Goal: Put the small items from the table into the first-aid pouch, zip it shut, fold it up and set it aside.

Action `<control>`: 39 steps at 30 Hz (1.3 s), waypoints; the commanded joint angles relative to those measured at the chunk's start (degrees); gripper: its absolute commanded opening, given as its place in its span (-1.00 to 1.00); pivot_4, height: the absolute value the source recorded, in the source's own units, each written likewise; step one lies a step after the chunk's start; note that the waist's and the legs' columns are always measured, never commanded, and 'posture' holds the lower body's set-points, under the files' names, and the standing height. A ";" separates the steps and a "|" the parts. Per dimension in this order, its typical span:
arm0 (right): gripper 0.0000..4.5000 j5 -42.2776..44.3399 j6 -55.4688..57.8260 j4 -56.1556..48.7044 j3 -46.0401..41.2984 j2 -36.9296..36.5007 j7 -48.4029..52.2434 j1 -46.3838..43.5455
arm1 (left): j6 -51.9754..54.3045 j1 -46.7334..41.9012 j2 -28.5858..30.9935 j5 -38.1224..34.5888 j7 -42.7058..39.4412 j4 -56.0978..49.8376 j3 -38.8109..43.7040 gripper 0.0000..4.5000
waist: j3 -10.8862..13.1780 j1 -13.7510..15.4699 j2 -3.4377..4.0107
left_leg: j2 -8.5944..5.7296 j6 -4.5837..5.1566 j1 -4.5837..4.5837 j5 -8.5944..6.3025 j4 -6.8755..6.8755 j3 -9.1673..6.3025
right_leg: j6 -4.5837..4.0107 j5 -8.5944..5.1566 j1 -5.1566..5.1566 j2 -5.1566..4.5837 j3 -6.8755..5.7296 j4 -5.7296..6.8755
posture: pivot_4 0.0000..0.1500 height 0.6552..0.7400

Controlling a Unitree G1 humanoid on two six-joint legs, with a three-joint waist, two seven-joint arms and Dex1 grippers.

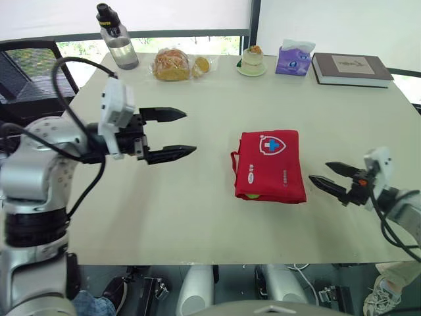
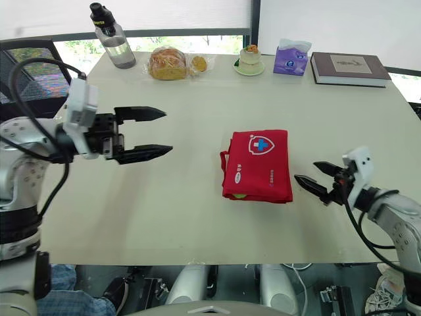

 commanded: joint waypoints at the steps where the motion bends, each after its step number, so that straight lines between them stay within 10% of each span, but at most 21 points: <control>1: 1.00 1.74 6.72 0.10 1.57 0.40 -3.88 -3.95 | 2.16 0.39 0.88 -3.88 1.91 -4.21 1.13 0.96 | 0.01 0.31 -0.02 | 0.00 0.00 -0.03 0.00 0.04 -0.03 | 0.00 0.00 0.00 0.00 -0.03 0.00 | 1.00 1.00; 11: 1.00 5.62 21.98 -0.48 5.07 3.26 -8.98 -7.52 | 2.67 -0.77 0.65 -6.86 5.03 -5.51 -0.43 0.96 | 0.01 0.02 -0.05 | 0.01 0.01 -0.03 0.00 0.05 -0.04 | 0.01 0.00 0.00 0.05 -0.03 -0.01 | 1.00 1.00; 22: -0.98 11.93 26.77 -2.21 -1.78 10.22 -14.95 -8.62 | 1.32 -1.66 -0.30 -7.29 6.85 -5.40 -2.24 1.00 | 0.01 0.00 -0.06 | 0.02 0.00 -0.04 0.00 0.00 -0.03 | 0.01 0.00 -0.03 0.07 -0.02 -0.03 | 1.00 1.00; 39: -0.98 -3.30 -16.02 33.01 -18.63 29.77 -46.38 -39.04 | 1.28 -9.52 -9.52 -4.48 18.36 -1.18 -6.11 1.00 | 0.07 -0.26 0.00 | -0.06 0.00 -0.21 0.01 -0.10 0.12 | 0.04 0.04 -0.31 0.05 0.15 0.04 | 1.00 1.00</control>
